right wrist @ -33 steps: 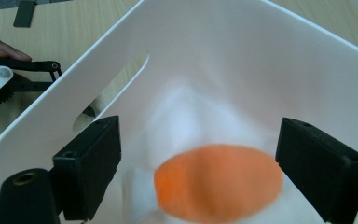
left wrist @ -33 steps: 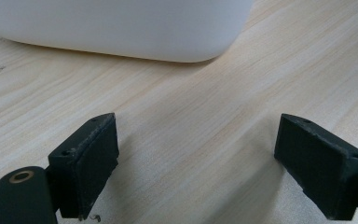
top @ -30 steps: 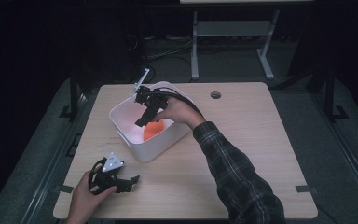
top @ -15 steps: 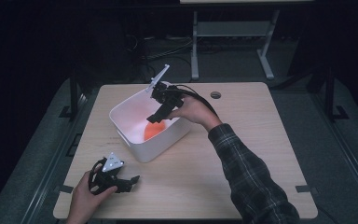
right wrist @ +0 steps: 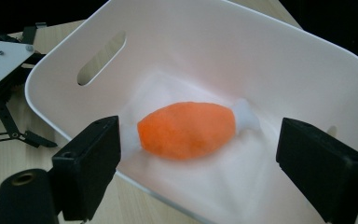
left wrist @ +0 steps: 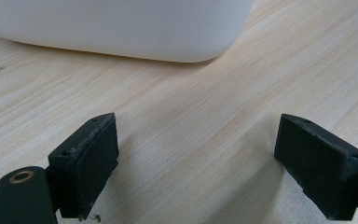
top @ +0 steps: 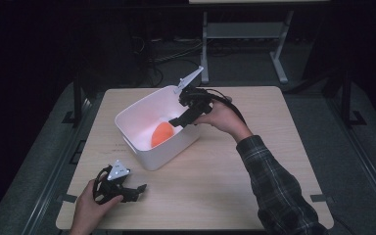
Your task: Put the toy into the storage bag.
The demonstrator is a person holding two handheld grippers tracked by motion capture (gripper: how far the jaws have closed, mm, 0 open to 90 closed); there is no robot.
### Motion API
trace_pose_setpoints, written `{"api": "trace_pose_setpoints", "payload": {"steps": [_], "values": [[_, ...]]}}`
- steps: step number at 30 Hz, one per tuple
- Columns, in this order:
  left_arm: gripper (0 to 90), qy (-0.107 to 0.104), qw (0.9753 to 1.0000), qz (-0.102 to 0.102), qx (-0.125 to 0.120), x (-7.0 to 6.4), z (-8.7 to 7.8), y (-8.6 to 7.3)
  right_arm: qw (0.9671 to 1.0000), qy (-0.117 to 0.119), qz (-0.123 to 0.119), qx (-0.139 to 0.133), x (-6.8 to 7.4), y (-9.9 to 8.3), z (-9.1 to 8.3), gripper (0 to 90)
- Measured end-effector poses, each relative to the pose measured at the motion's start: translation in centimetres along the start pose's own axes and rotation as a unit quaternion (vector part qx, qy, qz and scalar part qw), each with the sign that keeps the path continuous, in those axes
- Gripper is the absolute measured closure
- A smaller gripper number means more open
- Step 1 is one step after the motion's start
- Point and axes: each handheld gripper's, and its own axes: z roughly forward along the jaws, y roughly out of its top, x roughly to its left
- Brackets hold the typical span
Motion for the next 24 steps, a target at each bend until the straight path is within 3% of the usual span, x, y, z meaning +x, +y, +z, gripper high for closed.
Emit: {"api": "trace_pose_setpoints", "payload": {"steps": [16,24], "values": [[12.7,0.0,1.0,0.0,0.001,0.0,0.0,0.0,0.9983,-0.028,0.034,-0.038,0.1,-4.9,-3.6,13.3],[12.7,0.0,1.0,-0.001,0.0,0.0,0.0,0.0,0.9966,-0.044,0.052,-0.047,0.6,-7.8,-4.4,12.5]]}}
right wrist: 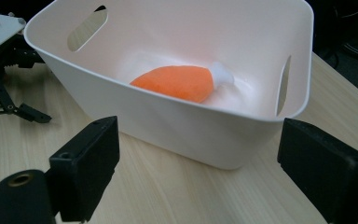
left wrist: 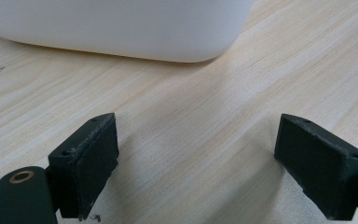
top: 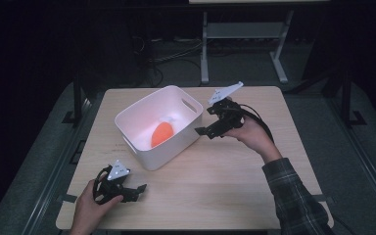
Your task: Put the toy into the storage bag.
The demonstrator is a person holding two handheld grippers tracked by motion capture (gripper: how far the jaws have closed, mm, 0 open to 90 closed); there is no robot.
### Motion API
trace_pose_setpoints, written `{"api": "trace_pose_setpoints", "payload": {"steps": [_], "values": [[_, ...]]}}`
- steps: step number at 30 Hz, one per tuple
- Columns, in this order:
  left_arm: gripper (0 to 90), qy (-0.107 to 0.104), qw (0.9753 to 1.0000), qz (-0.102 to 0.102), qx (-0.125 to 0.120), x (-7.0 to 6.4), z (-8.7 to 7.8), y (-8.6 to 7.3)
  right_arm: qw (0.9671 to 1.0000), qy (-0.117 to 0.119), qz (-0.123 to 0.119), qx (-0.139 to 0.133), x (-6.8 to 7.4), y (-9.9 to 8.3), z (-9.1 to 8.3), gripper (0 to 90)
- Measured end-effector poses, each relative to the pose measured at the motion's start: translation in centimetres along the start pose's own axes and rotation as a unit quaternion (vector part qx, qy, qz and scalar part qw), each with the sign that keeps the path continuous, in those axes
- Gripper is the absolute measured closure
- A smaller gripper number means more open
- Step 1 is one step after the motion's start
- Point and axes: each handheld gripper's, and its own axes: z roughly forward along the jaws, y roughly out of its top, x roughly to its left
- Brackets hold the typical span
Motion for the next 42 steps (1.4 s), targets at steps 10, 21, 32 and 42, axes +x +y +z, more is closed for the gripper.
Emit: {"api": "trace_pose_setpoints", "payload": {"steps": [10,21,32,42], "values": [[12.7,0.0,1.0,0.002,0.002,0.0,0.0,0.0,0.9993,-0.022,0.028,-0.011,0.2,-3.9,-0.9,11.6],[12.7,0.0,1.0,0.002,0.002,0.0,0.0,0.0,0.9972,-0.033,0.063,-0.023,0.4,-8.6,-1.2,11.5],[12.7,-0.001,1.0,0.001,0.002,0.0,0.0,0.0,0.9936,-0.054,0.097,-0.021,0.7,-13.3,-1.7,10.9],[12.7,0.0,1.0,0.003,0.002,0.0,0.0,0.0,0.9896,-0.076,0.122,-0.009,1.4,-16.8,-2.1,9.1]]}}
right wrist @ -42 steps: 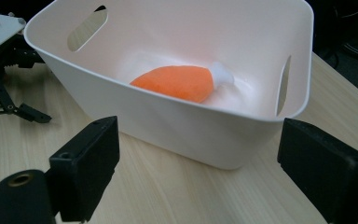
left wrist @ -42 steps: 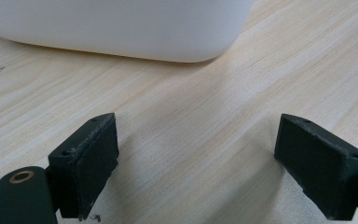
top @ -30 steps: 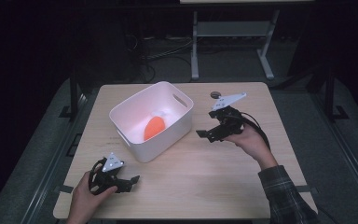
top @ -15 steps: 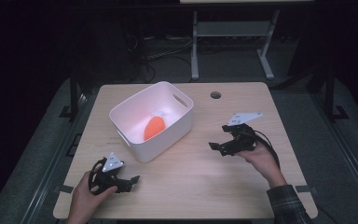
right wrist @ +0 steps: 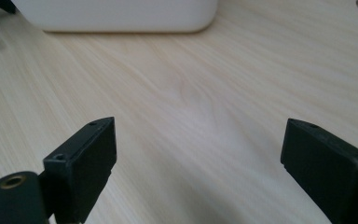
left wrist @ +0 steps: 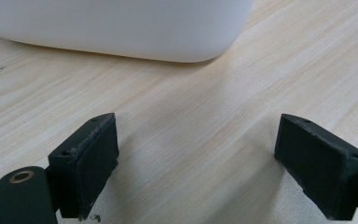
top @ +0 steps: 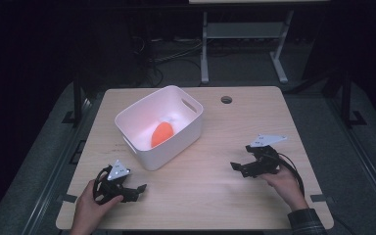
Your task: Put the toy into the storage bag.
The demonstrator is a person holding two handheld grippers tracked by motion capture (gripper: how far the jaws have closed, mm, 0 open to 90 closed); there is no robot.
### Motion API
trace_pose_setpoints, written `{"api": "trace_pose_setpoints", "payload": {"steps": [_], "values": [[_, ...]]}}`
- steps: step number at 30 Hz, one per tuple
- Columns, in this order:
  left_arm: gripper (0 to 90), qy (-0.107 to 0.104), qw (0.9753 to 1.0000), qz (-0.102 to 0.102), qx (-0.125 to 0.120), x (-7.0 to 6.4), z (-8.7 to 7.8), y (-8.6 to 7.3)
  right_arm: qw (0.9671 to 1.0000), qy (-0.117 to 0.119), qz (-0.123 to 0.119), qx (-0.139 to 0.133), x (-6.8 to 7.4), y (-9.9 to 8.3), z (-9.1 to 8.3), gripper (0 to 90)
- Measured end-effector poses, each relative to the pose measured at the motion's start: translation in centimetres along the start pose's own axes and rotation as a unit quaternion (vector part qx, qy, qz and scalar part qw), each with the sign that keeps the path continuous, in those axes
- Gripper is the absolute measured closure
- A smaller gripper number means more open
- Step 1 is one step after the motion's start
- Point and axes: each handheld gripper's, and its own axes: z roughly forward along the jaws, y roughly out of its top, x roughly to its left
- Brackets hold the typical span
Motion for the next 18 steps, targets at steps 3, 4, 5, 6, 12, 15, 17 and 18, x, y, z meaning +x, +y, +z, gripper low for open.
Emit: {"api": "trace_pose_setpoints", "payload": {"steps": [3,4,5,6,12,15,17,18], "values": [[12.7,0.0,1.0,-0.002,-0.002,0.0,0.0,0.0,0.9999,-0.011,0.008,-0.004,-0.1,-1.0,-0.4,9.3],[12.7,0.0,1.0,-0.002,-0.002,0.0,0.0,0.0,0.9999,-0.011,0.011,-0.002,-0.2,-1.4,-0.5,9.3],[12.7,0.0,1.0,-0.002,-0.002,0.0,0.0,0.0,0.9998,-0.013,0.014,-0.001,-0.3,-1.9,-0.7,9.3],[12.7,0.0,1.0,-0.002,-0.002,0.0,0.0,0.0,0.9997,-0.015,0.018,-0.002,-0.3,-2.1,-0.8,9.3],[12.7,0.0,1.0,-0.002,-0.002,0.0,0.0,0.0,0.9992,-0.03,0.026,-0.003,-0.2,-4.3,-1.4,8.8],[12.7,0.0,1.0,-0.002,-0.002,0.0,0.0,0.0,0.9987,-0.041,0.029,-0.001,-0.1,-5.3,-1.5,8.2],[12.7,0.0,1.0,-0.002,-0.002,0.0,0.0,0.0,0.998,-0.053,0.033,0.0,-0.1,-6.0,-1.6,8.1],[12.7,0.0,1.0,-0.002,-0.002,0.0,0.0,0.0,0.9978,-0.056,0.035,0.001,0.0,-6.3,-1.6,8.1]]}}
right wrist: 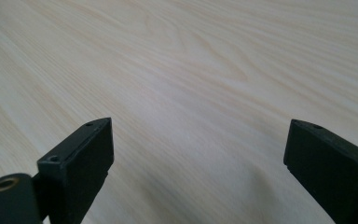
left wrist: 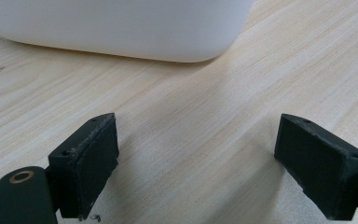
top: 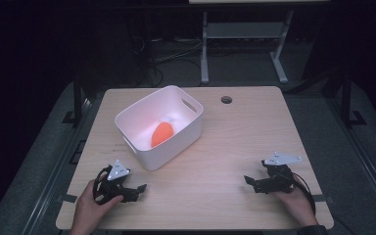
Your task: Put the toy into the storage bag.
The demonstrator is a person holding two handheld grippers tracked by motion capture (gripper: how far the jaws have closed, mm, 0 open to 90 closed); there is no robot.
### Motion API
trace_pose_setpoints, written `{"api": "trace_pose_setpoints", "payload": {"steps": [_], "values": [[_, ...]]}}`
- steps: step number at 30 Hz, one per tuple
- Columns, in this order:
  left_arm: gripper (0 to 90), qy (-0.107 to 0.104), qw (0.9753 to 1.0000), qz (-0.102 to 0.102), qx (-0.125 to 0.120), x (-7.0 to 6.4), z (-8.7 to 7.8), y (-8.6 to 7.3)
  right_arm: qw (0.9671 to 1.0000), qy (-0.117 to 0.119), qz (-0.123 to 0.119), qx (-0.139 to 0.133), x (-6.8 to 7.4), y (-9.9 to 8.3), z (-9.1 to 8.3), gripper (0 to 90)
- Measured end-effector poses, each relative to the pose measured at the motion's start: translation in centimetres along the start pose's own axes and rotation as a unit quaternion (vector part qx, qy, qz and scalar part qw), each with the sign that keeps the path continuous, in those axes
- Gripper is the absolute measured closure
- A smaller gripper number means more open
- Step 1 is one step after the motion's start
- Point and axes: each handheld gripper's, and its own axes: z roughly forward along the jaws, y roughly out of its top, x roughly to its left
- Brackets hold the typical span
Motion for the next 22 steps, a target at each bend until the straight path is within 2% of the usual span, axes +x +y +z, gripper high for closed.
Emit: {"api": "trace_pose_setpoints", "payload": {"steps": [9,13,22], "values": [[12.7,0.0,1.0,0.0,0.0,0.0,0.0,0.0,0.9993,-0.031,-0.005,0.018,0.3,-1.5,0.2,8.1],[12.7,0.0,1.0,0.0,0.0,0.0,0.0,0.0,0.9992,-0.027,-0.002,0.03,0.3,-1.4,0.3,7.0],[12.7,0.0,1.0,0.0,0.0,0.0,0.0,0.0,0.9992,-0.027,-0.001,0.031,0.3,-1.4,0.3,6.8]]}}
